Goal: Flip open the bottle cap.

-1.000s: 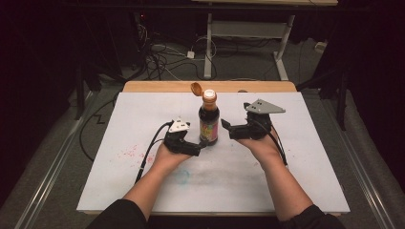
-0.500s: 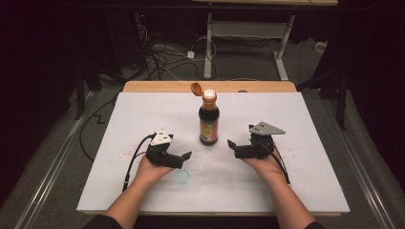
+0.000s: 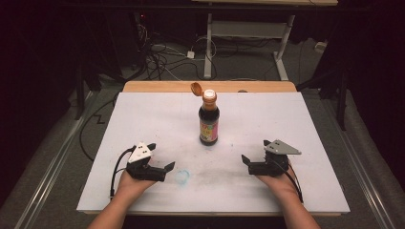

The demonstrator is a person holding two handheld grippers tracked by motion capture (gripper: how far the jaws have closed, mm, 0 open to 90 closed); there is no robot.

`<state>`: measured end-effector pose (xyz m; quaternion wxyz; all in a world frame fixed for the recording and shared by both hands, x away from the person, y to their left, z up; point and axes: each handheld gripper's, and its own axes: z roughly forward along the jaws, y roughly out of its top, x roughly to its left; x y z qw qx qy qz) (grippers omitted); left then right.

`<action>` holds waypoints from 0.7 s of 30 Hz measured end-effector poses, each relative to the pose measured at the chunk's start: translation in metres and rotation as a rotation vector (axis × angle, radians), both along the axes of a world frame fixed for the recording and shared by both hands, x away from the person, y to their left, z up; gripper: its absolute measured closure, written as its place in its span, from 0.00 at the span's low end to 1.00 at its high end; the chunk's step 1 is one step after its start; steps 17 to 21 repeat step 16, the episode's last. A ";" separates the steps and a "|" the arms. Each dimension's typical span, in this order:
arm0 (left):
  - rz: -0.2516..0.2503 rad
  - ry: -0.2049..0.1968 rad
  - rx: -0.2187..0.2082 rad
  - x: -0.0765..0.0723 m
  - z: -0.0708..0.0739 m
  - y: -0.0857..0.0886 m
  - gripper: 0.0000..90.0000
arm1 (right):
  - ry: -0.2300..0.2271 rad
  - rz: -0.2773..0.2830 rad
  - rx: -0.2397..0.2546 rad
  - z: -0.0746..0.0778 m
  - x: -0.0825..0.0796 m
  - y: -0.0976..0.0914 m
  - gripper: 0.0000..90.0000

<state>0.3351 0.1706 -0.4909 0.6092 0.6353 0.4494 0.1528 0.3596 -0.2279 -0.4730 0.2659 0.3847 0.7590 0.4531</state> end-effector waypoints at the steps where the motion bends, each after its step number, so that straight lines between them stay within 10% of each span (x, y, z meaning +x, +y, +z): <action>1: 0.006 -0.005 -0.009 -0.003 -0.001 0.001 0.00 | 0.000 -0.005 0.006 0.000 -0.003 -0.004 0.00; 6: 0.048 -0.054 -0.163 -0.014 -0.003 -0.004 0.00 | -0.008 -0.007 0.009 -0.005 -0.017 -0.017 0.00; 21: 0.051 -0.035 -0.163 -0.012 -0.004 -0.004 0.00 | -0.026 -0.028 0.005 -0.007 -0.020 -0.016 0.00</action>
